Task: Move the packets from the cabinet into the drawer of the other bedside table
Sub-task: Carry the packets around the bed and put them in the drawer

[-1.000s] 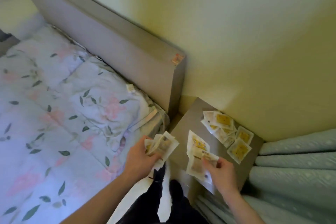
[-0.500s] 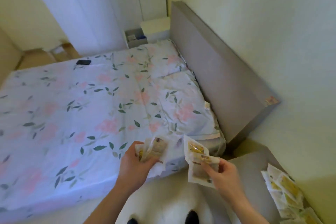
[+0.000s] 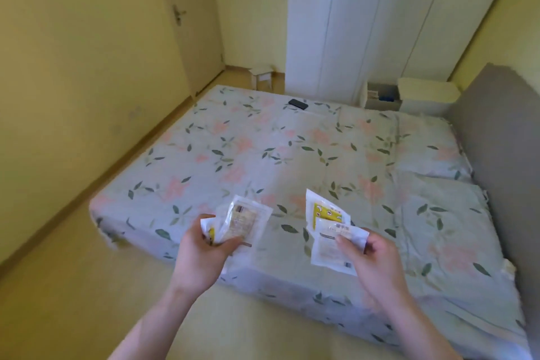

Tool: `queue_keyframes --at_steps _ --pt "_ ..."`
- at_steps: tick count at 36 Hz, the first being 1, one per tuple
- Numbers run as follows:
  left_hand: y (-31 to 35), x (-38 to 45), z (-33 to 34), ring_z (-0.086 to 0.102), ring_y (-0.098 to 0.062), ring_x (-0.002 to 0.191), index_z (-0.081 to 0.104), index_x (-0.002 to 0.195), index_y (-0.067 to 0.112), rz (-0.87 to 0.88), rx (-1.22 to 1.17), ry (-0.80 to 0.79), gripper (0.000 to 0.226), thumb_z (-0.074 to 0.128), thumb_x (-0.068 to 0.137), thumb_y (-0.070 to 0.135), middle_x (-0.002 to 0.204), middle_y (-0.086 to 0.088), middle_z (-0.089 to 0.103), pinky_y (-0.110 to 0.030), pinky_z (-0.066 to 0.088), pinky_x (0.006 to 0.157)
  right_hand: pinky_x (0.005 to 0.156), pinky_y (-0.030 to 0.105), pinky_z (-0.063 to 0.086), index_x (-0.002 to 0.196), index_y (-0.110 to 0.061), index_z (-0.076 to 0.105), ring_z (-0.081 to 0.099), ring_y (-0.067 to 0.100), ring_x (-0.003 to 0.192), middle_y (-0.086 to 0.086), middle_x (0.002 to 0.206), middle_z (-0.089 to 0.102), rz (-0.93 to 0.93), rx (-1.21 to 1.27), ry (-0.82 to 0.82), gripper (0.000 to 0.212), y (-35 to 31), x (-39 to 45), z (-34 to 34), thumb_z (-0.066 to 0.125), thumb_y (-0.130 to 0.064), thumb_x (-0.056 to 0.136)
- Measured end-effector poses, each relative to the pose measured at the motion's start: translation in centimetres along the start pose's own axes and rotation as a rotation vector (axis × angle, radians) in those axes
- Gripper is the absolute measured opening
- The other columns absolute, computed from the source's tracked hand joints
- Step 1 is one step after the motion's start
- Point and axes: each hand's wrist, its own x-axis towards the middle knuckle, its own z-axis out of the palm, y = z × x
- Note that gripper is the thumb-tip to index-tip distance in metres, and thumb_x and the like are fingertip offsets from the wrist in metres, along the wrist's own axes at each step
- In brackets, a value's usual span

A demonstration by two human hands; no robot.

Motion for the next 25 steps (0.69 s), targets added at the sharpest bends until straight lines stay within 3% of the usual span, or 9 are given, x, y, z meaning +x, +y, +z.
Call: queue_keyframes --at_steps 5,10,12,16,20,23,25 --pt "-1.9 2.9 -6.9 0.07 -0.005 0.065 0.063 0.096 0.021 -0.027 -0.016 0.112 0.03 0.086 0.077 0.016 0.075 0.011 0.075 -0.016 0.049 0.053 0.071 0.044 0.06 0.089 -0.017 0.08 0.074 0.035 0.082 0.005 0.08 0.079 -0.049 -0.01 -0.152 0.003 -3.8 2.3 8.1 0.079 -0.016 0.087" --pt "-4.2 6.5 -13.0 0.073 -0.01 0.07 0.064 0.096 0.021 -0.089 -0.064 0.239 0.03 0.087 0.076 0.017 0.08 0.008 0.077 -0.035 0.058 0.064 0.063 0.024 0.056 0.091 -0.016 0.08 0.074 0.03 0.085 0.001 0.082 0.08 -0.079 -0.008 -0.315 0.005 -7.8 5.5 17.2 0.077 -0.013 0.088" --pt "-5.0 8.4 -15.3 0.074 -0.011 0.073 0.065 0.097 0.022 -0.105 -0.086 0.278 0.031 0.087 0.076 0.016 0.083 0.008 0.077 -0.037 0.061 0.068 0.063 0.024 0.055 0.091 -0.016 0.08 0.075 0.027 0.084 -0.001 0.082 0.08 -0.097 -0.014 -0.372 0.005 -9.2 7.0 21.1 0.077 -0.013 0.088" --pt "-6.2 12.6 -20.1 0.074 -0.011 0.074 0.064 0.097 0.022 -0.13 -0.124 0.36 0.031 0.086 0.077 0.012 0.082 0.011 0.077 -0.03 0.058 0.066 0.065 0.026 0.057 0.092 -0.018 0.08 0.077 0.023 0.084 -0.002 0.084 0.08 -0.108 0.01 -0.478 0.008 -11.5 10.4 29.3 0.077 -0.011 0.088" --pt "-7.4 17.0 -25.2 0.075 -0.015 0.072 0.065 0.101 0.02 -0.19 -0.134 0.424 0.033 0.087 0.077 0.016 0.084 0.004 0.078 -0.034 0.059 0.064 0.065 0.023 0.059 0.093 -0.019 0.08 0.077 0.02 0.086 -0.002 0.086 0.08 -0.086 0.05 -0.588 0.01 -14.1 13.8 37.5 0.076 -0.011 0.089" --pt "-8.2 19.8 -29.3 0.074 -0.013 0.068 0.065 0.098 0.018 -0.223 -0.132 0.499 0.031 0.087 0.076 0.013 0.081 0.003 0.077 -0.021 0.053 0.055 0.065 0.023 0.058 0.091 -0.021 0.081 0.077 0.019 0.085 -0.004 0.086 0.08 -0.103 0.038 -0.677 0.011 -16.2 16.1 43.7 0.076 -0.012 0.089" --pt "-8.8 21.3 -31.9 0.072 -0.014 0.065 0.065 0.094 0.018 -0.234 -0.117 0.556 0.029 0.087 0.076 0.012 0.078 0.003 0.076 -0.025 0.054 0.054 0.061 0.018 0.055 0.088 -0.023 0.081 0.076 0.017 0.082 -0.003 0.084 0.08 -0.124 0.029 -0.744 0.013 -17.6 17.2 48.0 0.077 -0.011 0.088"
